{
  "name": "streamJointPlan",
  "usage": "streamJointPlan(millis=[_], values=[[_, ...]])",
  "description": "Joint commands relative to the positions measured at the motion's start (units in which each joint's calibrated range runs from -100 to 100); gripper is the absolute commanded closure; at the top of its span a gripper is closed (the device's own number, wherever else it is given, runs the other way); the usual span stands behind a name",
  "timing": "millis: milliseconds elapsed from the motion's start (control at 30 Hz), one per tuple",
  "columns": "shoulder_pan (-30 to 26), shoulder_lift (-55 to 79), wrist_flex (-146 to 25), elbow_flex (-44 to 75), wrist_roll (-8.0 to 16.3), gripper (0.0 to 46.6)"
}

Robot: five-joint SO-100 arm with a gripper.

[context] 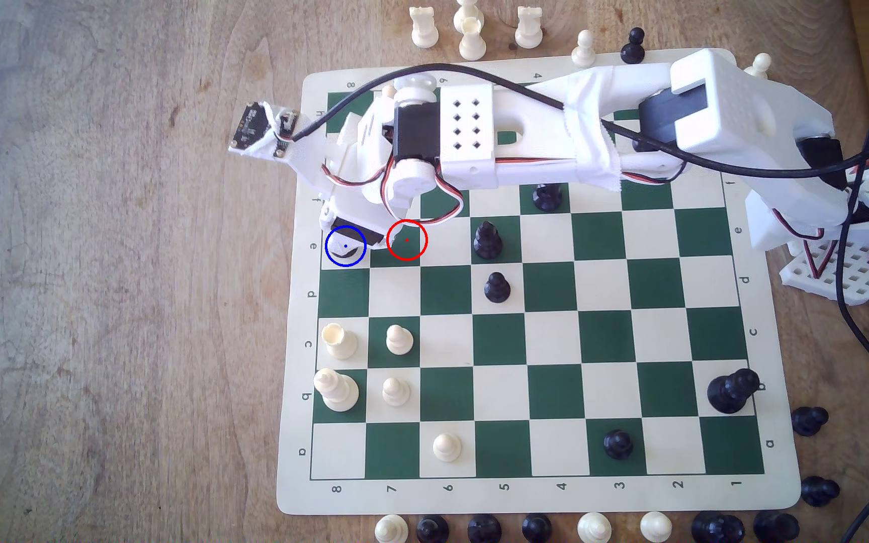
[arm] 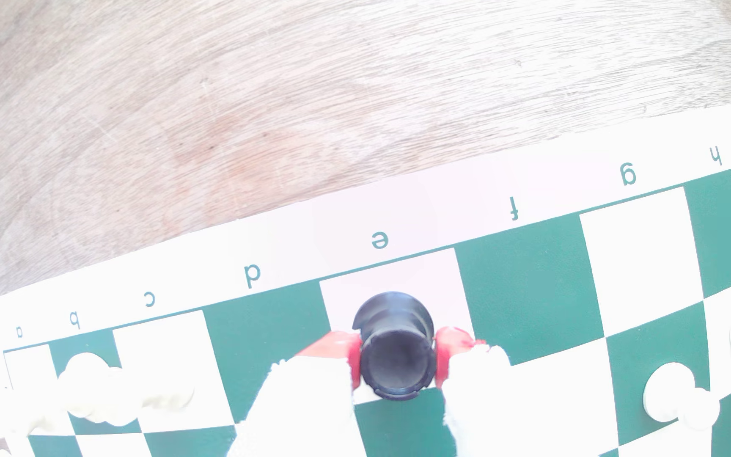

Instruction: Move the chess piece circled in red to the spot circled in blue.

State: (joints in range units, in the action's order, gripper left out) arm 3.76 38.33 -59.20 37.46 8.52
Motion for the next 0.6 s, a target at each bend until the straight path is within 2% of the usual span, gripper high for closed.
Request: streamJointPlan(millis=[0, 233, 367, 567], values=[[0.58, -2.42, 0.07, 5.15, 0.05, 43.9], [0.66, -2.25, -0.01, 4.43, -0.10, 43.4], [0.35, -2.17, -0.09, 4.33, 0.00, 41.5], [0.42, -2.08, -0.34, 3.97, -0.20, 41.7]])
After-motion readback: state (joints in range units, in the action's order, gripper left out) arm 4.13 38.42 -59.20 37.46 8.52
